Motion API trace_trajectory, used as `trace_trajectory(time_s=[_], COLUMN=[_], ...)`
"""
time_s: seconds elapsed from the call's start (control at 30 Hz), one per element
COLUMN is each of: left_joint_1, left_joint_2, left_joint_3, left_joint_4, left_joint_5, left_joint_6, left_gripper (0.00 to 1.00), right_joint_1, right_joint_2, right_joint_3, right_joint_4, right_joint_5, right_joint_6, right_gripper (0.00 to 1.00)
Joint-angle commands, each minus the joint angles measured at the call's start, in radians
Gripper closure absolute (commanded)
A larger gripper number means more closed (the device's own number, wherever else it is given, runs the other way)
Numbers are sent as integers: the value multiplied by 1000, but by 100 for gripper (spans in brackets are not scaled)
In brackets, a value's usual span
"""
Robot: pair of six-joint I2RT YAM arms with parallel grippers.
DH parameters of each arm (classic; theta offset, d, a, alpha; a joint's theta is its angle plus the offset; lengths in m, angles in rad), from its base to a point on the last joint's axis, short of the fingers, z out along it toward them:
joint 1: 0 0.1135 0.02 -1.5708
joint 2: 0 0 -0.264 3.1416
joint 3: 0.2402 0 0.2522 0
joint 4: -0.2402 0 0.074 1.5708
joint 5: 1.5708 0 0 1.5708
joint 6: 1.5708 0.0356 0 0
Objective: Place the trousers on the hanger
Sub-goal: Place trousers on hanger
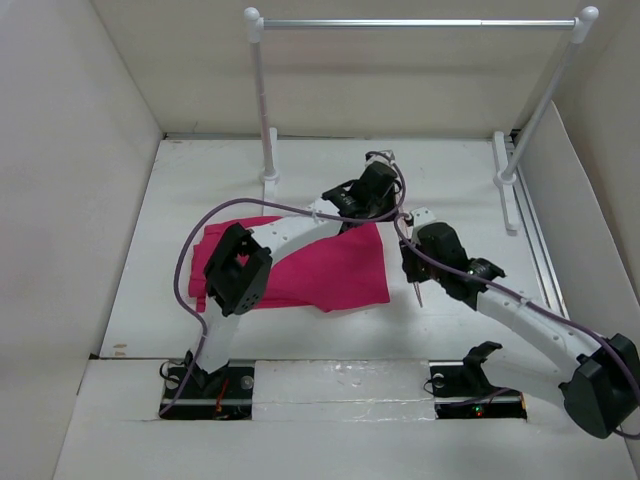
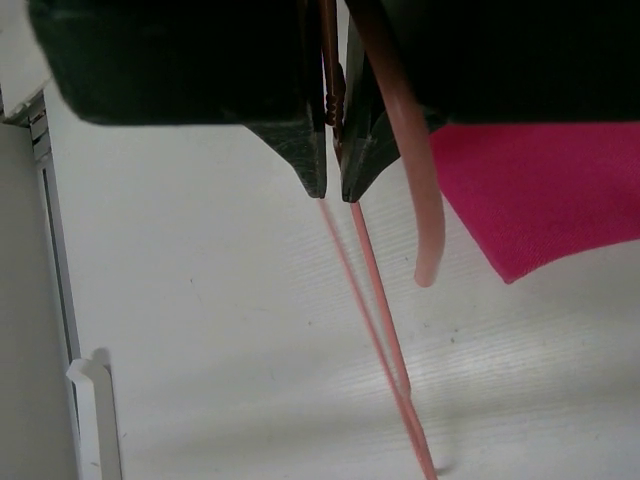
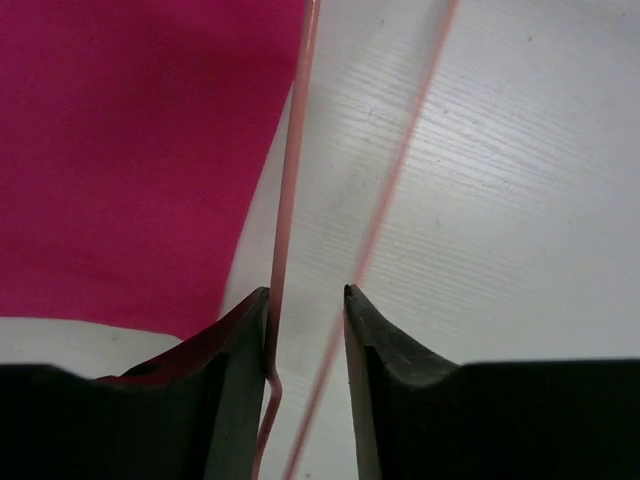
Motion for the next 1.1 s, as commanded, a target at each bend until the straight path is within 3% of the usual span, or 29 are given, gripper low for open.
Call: trace_trajectory(time_s=[0.0,0.07,0.17,0.4,0.5,0.57,0.6,0.63,0.67,0.7,0.73,0.83,0.9,0.93,1.07], left_joint_1=[2,2,-18,-27,-27,-27,-27,-27,-27,-27,-27,-27,-27,-27,-27], left_joint_2=[-101,-147,-191,-248,-261,-265,-265,-270,-270,-271,-282,-302,-304,-302,-298], left_joint_3=[-128,-214,-304,-476,-538,-578,-585,-604,-604,-613,-628,-653,-658,-661,-684], left_joint_4=[17,67,112,204,250,273,275,282,282,286,293,310,313,312,321], left_joint_5=[45,54,80,35,12,-2,-10,-34,-35,-48,-61,-111,-136,-145,-180], left_joint_6=[-17,-60,-107,-230,-270,-290,-304,-316,-316,-328,-336,-359,-367,-373,-380], left_gripper=[100,100,100,100,100,100,100,100,100,100,100,100,100,100,100], right_joint_1=[15,15,15,-94,-147,-157,-181,-196,-197,-197,-197,-206,-206,-206,-178], right_joint_2=[-10,-27,-68,-97,-81,-55,-15,36,36,88,116,201,232,264,372], right_joint_3=[19,23,29,17,-16,-36,-53,-44,-44,-44,-46,-49,-59,-76,-104], right_joint_4=[-53,-85,-116,-16,125,244,274,289,289,300,343,433,481,522,607], right_joint_5=[-3,-51,-172,-529,-721,-754,-775,-754,-754,-705,-697,-660,-637,-634,-616], right_joint_6=[12,-13,-54,-138,-146,-135,-135,-141,-141,-126,-122,-68,-24,-8,39], right_gripper=[58,39,30,27,27,28,29,55,55,68,90,98,85,65,50])
